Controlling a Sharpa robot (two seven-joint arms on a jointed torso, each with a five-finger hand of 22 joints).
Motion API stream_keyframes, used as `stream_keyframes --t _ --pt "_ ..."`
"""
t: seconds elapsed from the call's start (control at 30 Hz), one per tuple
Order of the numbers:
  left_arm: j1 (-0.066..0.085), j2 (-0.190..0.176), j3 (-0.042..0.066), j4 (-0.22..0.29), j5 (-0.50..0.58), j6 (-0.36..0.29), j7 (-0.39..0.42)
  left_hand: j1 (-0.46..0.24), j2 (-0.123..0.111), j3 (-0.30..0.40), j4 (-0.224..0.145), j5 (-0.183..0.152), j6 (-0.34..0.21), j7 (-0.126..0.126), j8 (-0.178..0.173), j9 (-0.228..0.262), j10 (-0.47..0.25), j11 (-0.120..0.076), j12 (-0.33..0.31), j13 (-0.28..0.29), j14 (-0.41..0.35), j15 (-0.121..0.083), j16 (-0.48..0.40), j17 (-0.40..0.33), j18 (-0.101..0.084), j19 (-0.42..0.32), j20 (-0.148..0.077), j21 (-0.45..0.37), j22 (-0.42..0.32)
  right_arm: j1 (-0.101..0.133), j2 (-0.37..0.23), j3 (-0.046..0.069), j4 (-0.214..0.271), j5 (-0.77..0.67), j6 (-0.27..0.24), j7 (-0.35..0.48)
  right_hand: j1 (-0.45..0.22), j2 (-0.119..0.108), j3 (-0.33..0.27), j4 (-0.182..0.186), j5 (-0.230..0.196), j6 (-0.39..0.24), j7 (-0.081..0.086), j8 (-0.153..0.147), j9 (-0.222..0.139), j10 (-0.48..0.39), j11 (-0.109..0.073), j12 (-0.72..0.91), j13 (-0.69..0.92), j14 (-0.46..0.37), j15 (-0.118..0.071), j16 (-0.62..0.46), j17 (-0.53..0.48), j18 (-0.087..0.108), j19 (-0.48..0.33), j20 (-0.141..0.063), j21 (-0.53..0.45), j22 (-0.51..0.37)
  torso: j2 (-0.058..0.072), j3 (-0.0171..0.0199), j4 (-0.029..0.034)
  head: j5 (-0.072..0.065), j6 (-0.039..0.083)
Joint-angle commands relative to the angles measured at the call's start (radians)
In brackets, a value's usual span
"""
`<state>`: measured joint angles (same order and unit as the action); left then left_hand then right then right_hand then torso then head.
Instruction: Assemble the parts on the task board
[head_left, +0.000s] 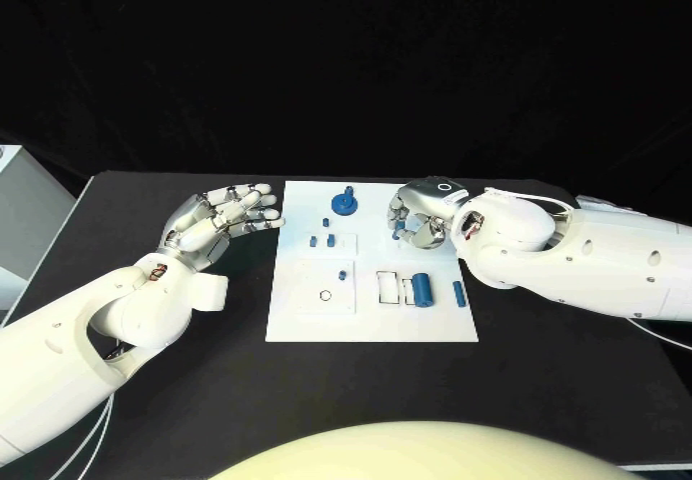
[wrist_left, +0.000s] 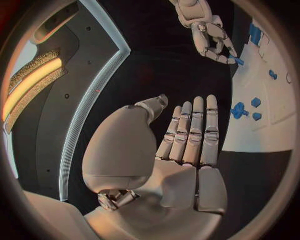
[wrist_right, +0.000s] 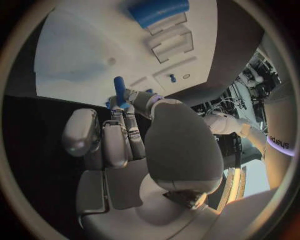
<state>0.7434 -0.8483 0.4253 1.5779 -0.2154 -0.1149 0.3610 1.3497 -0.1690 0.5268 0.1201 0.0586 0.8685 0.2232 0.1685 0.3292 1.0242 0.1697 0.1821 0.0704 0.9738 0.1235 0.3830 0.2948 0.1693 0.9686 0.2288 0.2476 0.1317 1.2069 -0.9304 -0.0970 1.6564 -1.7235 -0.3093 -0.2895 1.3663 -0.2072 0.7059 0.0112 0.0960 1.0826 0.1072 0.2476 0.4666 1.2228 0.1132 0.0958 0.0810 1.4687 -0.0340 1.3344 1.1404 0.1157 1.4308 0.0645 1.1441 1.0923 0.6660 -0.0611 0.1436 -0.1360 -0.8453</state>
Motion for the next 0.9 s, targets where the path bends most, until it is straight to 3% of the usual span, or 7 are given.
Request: stream_keyframes --t 0.03,0.17,0.33,0.5,0.53,0.67,0.9 --pt "-0.001 0.004 0.001 0.000 0.001 0.016 0.006 0.003 0.010 -0.005 0.002 -0.004 -0.005 0.014 0.004 -0.001 -0.004 0.006 0.002 0.001 0.005 0.001 -0.006 0.001 0.012 0.005 0.000 -0.004 -0.001 0.010 -0.012 0.006 0.049 0.016 -0.012 -0.006 0.019 0.024 0.005 0.000 -0.003 0.008 0.002 0.003 0.001 0.080 -0.072 0.017 0.034 0.024 -0.006 0.004 0.002 -0.017 0.003 -0.006 0.005 0.003 0.000 0.0008 0.0011 0.000 0.001" --pt "-0.001 0.006 0.001 0.000 0.001 0.010 0.004 0.002 0.011 -0.006 0.003 -0.004 -0.005 0.014 0.005 -0.001 -0.004 0.006 0.002 0.001 0.005 0.001 -0.006 0.001 0.012 0.006 0.000 -0.004 -0.001 0.018 -0.005 0.009 0.090 0.026 -0.008 -0.002 0.019 0.023 0.006 -0.001 -0.003 0.008 0.002 0.003 0.001 0.080 -0.073 0.017 0.034 0.024 -0.006 0.005 0.003 -0.017 0.003 -0.006 0.005 0.003 0.000 0.0001 -0.0025 0.004 0.003" --pt "0.000 0.008 0.001 0.004 0.002 0.010 0.004 0.002 0.011 -0.006 0.003 -0.004 -0.005 0.014 0.005 -0.001 -0.004 0.006 0.002 0.001 0.005 0.001 -0.006 0.002 0.012 0.006 0.000 -0.005 -0.001 0.014 0.034 0.002 0.117 0.021 -0.001 0.005 0.020 0.024 0.006 -0.002 -0.003 0.007 0.003 0.003 0.001 0.081 -0.073 0.017 0.034 0.024 -0.006 0.005 0.003 -0.017 0.003 -0.006 0.005 0.003 0.001 0.0040 -0.0045 0.013 0.001" --pt "0.000 0.012 0.001 0.006 0.002 0.014 0.004 0.002 0.011 -0.006 0.003 -0.004 -0.005 0.014 0.005 -0.001 -0.004 0.006 0.002 0.001 0.005 0.001 -0.006 0.002 0.012 0.006 0.000 -0.005 -0.001 -0.011 0.089 -0.008 0.115 -0.006 -0.003 0.013 0.021 0.024 0.008 -0.003 -0.002 0.007 0.003 0.003 0.002 0.080 -0.072 0.016 0.034 0.024 -0.006 0.003 0.000 -0.016 0.002 -0.006 0.003 0.001 -0.002 0.0029 -0.0021 0.018 -0.003" --pt "0.000 0.012 0.001 0.007 0.002 0.014 0.004 0.002 0.011 -0.006 0.003 -0.004 -0.005 0.014 0.005 -0.001 -0.004 0.006 0.002 0.001 0.005 0.001 -0.006 0.002 0.012 0.006 0.000 -0.005 -0.001 -0.021 0.107 -0.010 0.110 -0.015 -0.005 0.016 0.021 0.024 0.008 -0.003 -0.002 0.007 0.003 0.003 0.002 0.080 -0.072 0.016 0.034 0.024 -0.006 0.003 0.000 -0.016 0.002 -0.006 0.003 0.001 -0.002 0.0009 -0.0001 0.019 -0.003" --pt "-0.001 0.013 0.001 0.008 0.003 0.015 0.004 0.001 0.012 -0.006 0.004 -0.004 -0.006 0.014 0.005 -0.001 -0.004 0.006 0.002 0.001 0.005 0.001 -0.007 0.002 0.012 0.006 0.000 -0.006 -0.002 -0.049 0.147 -0.015 0.099 -0.035 -0.011 0.024 0.021 0.024 0.009 -0.004 -0.002 0.006 0.003 0.003 0.002 0.080 -0.072 0.016 0.034 0.024 -0.006 0.003 0.000 -0.016 0.002 -0.006 0.003 0.001 0.000 -0.0002 0.0016 0.020 -0.006" --pt "-0.001 0.014 0.001 0.010 0.003 0.017 0.005 0.001 0.012 -0.006 0.004 -0.004 -0.006 0.014 0.005 -0.001 -0.004 0.006 0.002 0.001 0.005 0.001 -0.007 0.002 0.012 0.006 0.000 -0.006 -0.002 -0.091 0.189 -0.018 0.066 -0.070 -0.017 0.030 0.021 0.023 0.011 -0.005 0.001 0.005 0.004 0.002 0.002 0.079 -0.071 0.014 0.035 0.024 -0.006 0.003 -0.001 -0.016 0.002 -0.007 0.002 0.000 0.000 0.0002 -0.0013 0.028 -0.011"
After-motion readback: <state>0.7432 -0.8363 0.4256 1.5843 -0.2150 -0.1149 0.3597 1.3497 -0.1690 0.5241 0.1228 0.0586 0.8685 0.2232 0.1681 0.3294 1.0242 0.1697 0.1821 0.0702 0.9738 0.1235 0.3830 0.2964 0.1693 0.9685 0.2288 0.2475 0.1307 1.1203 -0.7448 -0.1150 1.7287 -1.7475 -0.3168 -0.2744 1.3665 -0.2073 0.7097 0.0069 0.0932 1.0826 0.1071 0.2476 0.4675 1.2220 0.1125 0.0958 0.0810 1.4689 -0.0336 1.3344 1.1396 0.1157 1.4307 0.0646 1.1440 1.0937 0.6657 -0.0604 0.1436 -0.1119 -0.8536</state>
